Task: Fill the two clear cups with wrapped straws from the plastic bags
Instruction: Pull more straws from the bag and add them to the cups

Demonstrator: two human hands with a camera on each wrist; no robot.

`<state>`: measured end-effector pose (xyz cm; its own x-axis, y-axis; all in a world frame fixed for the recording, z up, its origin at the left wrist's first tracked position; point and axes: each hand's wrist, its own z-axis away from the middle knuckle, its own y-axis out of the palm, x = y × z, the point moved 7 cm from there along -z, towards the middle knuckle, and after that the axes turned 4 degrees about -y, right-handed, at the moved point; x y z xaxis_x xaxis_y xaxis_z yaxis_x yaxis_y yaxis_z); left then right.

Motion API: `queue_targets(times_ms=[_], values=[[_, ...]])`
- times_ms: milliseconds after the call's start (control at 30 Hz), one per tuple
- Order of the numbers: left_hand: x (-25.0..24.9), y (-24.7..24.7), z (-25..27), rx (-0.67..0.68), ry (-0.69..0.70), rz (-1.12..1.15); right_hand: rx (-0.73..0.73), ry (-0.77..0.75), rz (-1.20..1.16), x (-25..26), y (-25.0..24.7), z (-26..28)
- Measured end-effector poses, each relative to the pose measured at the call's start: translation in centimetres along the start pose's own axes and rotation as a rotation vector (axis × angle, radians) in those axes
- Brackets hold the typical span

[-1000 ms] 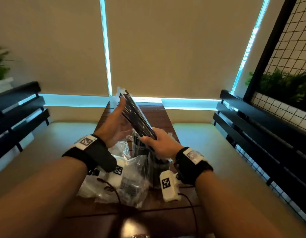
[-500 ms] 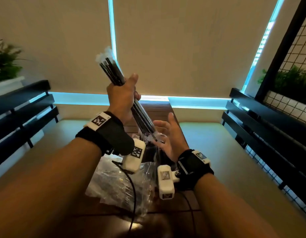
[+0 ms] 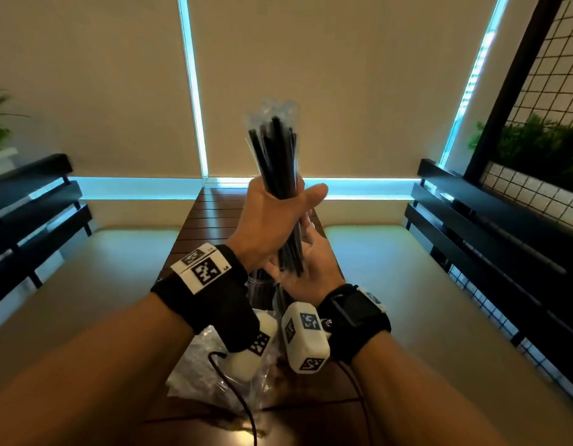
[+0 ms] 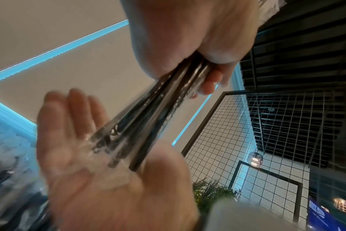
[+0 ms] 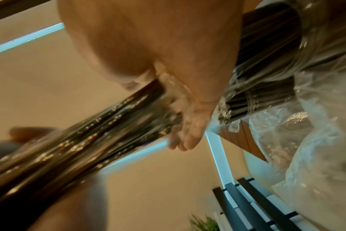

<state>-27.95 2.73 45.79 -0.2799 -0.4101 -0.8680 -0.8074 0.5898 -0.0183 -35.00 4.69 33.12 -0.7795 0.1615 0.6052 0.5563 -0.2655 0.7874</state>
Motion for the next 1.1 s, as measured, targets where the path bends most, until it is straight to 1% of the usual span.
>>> queue_targets(times_ms=[67,100,133,200,233,267,300,367,400,433,467,500,600,667,700,767,833,900,967,1100], values=[[-0.3,0.0,-0.2,0.007,0.009,0.027,-0.03,0.015,-0.034,-0.3,-0.9,-0.2],[-0.4,0.1,-0.3,0.01,0.011,0.044,-0.023,0.009,-0.032,-0.4,-1.0,-0.2],[-0.3,0.3,-0.1,0.008,0.006,0.056,0.023,-0.007,-0.017,-0.1,-0.5,0.0],[-0.1,0.7,0.2,-0.007,-0.003,0.045,0.092,-0.017,0.063,0.3,0.6,0.5],[0.0,0.8,0.0,-0.008,-0.01,0.041,0.073,-0.056,0.154,0.7,0.7,0.7],[0.2,0.7,-0.2,-0.015,-0.016,0.052,0.017,-0.138,0.283,1.6,-0.1,0.6],[0.4,0.3,-0.5,-0.032,-0.015,0.066,-0.069,-0.268,0.454,3.0,-1.0,0.6],[1.5,-0.6,-1.1,-0.068,-0.021,0.075,-0.305,-0.56,0.776,6.2,-3.9,1.3],[2.3,-0.8,-1.2,-0.079,-0.031,0.075,-0.387,-0.648,0.883,7.1,-5.5,1.7],[3.4,-0.8,-1.2,-0.083,-0.05,0.073,-0.421,-0.672,0.939,7.3,-7.3,1.7],[4.5,-0.7,-1.0,-0.083,-0.073,0.069,-0.421,-0.645,0.985,7.1,-8.9,1.6],[5.6,-0.4,-0.7,-0.082,-0.097,0.058,-0.391,-0.583,1.047,6.4,-10.6,1.1],[8.3,0.4,-0.2,-0.053,-0.131,-0.017,-0.236,-0.309,1.181,2.7,-14.1,0.0],[9.4,0.5,-0.1,-0.021,-0.13,-0.06,-0.195,-0.204,1.275,0.9,-15.5,-0.8],[9.8,0.4,-0.1,-0.01,-0.126,-0.072,-0.182,-0.179,1.316,0.2,-15.9,-1.4],[10.2,0.2,-0.4,-0.001,-0.109,-0.075,-0.149,-0.213,1.306,-0.9,-16.0,-2.7],[10.4,0.1,-0.7,-0.009,-0.096,-0.058,-0.123,-0.296,1.232,-1.5,-15.9,-4.0],[10.9,0.0,-1.0,-0.03,-0.097,-0.047,-0.123,-0.356,1.21,-1.4,-15.5,-4.6],[11.6,0.0,-1.4,-0.053,-0.102,-0.039,-0.155,-0.403,1.2,-1.0,-15.4,-4.7],[13.4,0.0,-2.0,-0.12,-0.137,-0.002,-0.233,-0.43,1.219,-1.1,-15.8,-5.2]])
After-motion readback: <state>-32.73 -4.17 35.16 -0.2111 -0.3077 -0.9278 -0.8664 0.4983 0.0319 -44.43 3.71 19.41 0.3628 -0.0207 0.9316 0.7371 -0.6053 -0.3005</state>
